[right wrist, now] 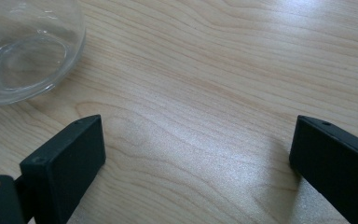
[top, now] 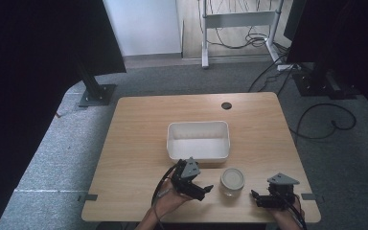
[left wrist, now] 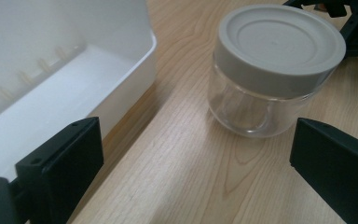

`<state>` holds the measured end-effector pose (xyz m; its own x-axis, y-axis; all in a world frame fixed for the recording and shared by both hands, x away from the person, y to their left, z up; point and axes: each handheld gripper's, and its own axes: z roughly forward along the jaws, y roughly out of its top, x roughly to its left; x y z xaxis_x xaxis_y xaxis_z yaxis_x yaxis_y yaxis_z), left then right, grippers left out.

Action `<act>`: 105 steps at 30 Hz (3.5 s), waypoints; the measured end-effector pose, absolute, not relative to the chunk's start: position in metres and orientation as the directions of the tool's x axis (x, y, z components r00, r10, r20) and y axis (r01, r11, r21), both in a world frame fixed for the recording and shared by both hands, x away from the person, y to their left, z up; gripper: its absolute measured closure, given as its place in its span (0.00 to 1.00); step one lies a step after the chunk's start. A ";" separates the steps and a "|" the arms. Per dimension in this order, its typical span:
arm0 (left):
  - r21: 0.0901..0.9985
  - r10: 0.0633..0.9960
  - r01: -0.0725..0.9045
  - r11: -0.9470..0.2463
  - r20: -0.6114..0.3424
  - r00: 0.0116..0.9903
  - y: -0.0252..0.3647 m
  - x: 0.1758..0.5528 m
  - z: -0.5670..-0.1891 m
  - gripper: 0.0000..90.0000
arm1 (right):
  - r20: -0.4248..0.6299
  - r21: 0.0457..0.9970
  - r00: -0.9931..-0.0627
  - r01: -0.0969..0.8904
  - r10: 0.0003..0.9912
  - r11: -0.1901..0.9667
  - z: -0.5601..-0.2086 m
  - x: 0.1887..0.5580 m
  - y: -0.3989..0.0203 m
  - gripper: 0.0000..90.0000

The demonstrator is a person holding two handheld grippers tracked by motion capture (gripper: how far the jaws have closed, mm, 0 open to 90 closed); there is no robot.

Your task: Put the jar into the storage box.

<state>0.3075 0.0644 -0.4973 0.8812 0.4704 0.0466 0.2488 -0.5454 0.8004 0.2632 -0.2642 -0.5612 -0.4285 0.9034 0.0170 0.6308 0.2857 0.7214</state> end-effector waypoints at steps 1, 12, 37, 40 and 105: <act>0.800 0.470 0.249 -0.545 0.047 0.881 0.064 0.307 -0.497 0.03 | 0.017 0.721 -0.429 0.631 0.903 0.286 -0.561 0.263 -0.264 0.03; 0.803 0.428 0.215 -0.556 0.055 0.902 0.040 0.304 -0.498 0.03 | 0.017 0.721 -0.429 0.631 0.903 0.286 -0.561 0.263 -0.264 0.03; 0.778 0.377 0.184 -0.601 0.073 0.923 -0.007 0.302 -0.516 0.02 | 0.017 0.721 -0.430 0.631 0.903 0.287 -0.561 0.263 -0.264 0.03; 0.774 0.376 0.185 -0.605 0.073 0.924 -0.011 0.303 -0.518 0.02 | 0.017 0.721 -0.430 0.631 0.903 0.287 -0.561 0.263 -0.264 0.03; 0.783 0.482 0.214 -0.584 0.123 0.867 0.012 0.321 -0.486 0.11 | 0.019 0.720 -0.433 0.631 0.901 0.288 -0.561 0.262 -0.264 0.03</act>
<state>0.3210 0.0118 -0.4864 0.8673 0.4824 0.1229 0.2138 -0.5838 0.7832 0.2622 -0.2638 -0.5612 -0.4332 0.9011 0.0188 0.6309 0.2883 0.7203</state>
